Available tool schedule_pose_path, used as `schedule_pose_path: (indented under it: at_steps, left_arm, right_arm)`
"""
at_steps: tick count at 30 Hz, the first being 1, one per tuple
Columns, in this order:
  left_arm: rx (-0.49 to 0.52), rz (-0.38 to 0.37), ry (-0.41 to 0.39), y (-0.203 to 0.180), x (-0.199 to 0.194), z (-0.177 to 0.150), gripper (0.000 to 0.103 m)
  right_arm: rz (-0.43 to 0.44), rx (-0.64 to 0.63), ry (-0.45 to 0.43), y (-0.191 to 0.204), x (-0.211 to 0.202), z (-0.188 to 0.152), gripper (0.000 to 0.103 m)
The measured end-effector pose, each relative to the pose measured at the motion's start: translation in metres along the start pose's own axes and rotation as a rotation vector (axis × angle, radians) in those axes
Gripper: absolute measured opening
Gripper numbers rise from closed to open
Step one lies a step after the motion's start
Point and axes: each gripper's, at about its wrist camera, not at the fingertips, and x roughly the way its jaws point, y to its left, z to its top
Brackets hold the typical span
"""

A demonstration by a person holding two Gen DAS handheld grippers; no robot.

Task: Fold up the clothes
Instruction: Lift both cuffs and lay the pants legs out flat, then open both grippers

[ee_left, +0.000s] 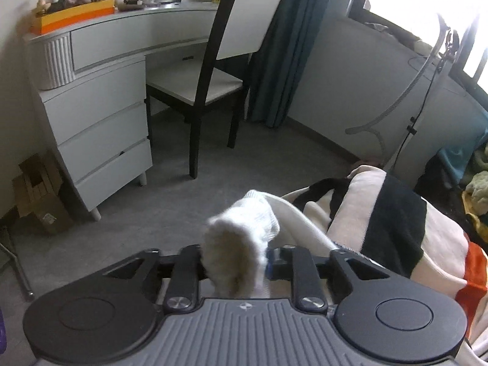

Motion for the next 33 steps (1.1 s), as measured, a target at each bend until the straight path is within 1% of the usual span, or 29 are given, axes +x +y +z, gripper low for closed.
schedule_pose_path:
  at_steps: [1,2,3,4,5,6,8,11,13,14,19,22,25,28,30,33]
  left_arm:
    - [0.001,-0.004,0.016,0.003,-0.007,-0.002,0.057]
    - [0.001,-0.014,0.037,0.007,-0.015,-0.005,0.062]
    - [0.0,-0.016,0.037,0.011,-0.027,-0.009,0.063]
    - [-0.002,-0.015,0.028,0.015,-0.041,-0.013,0.073]
    - [-0.004,-0.013,0.014,0.019,-0.056,-0.017,0.084]
    - [-0.003,-0.017,-0.005,0.022,-0.071,-0.022,0.085]
    - [0.002,-0.044,-0.028,0.025,-0.103,-0.034,0.085]
    - [0.021,-0.083,-0.055,0.023,-0.15,-0.056,0.085]
    - [0.055,-0.121,-0.09,0.016,-0.183,-0.077,0.085]
    - [0.081,-0.141,-0.107,0.009,-0.199,-0.091,0.085]
    - [0.213,-0.242,-0.19,-0.027,-0.28,-0.161,0.086]
    - [0.291,-0.303,-0.24,-0.048,-0.328,-0.203,0.086]
    - [0.37,-0.363,-0.29,-0.07,-0.376,-0.245,0.086]
    - [0.417,-0.458,-0.319,-0.09,-0.402,-0.293,0.087]
    - [0.434,-0.516,-0.32,-0.102,-0.413,-0.323,0.087]
    - [0.442,-0.571,-0.338,-0.117,-0.423,-0.366,0.088]
  right_arm:
    - [-0.02,-0.003,0.005,0.001,-0.003,-0.003,0.079]
    - [-0.019,-0.014,0.003,0.004,-0.01,-0.008,0.09]
    - [-0.018,-0.032,-0.004,0.008,-0.017,-0.014,0.089]
    - [-0.018,-0.051,-0.012,0.013,-0.025,-0.02,0.09]
    - [-0.024,-0.084,-0.012,0.021,-0.03,-0.019,0.09]
    - [-0.031,-0.117,-0.012,0.029,-0.034,-0.018,0.09]
    - [-0.051,-0.179,-0.027,0.043,-0.051,-0.025,0.089]
    - [-0.109,-0.276,-0.078,0.056,-0.09,-0.038,0.089]
    - [-0.163,-0.364,-0.146,0.065,-0.126,-0.049,0.089]
    - [-0.187,-0.399,-0.177,0.064,-0.146,-0.053,0.089]
    - [-0.328,-0.568,-0.414,0.064,-0.243,-0.077,0.089]
    - [-0.41,-0.637,-0.531,0.058,-0.287,-0.082,0.089]
    - [-0.489,-0.678,-0.64,0.047,-0.335,-0.086,0.089]
    - [-0.553,-0.686,-0.711,0.031,-0.374,-0.089,0.089]
    - [-0.596,-0.692,-0.751,0.018,-0.39,-0.089,0.089]
    - [-0.654,-0.697,-0.807,-0.004,-0.411,-0.088,0.089]
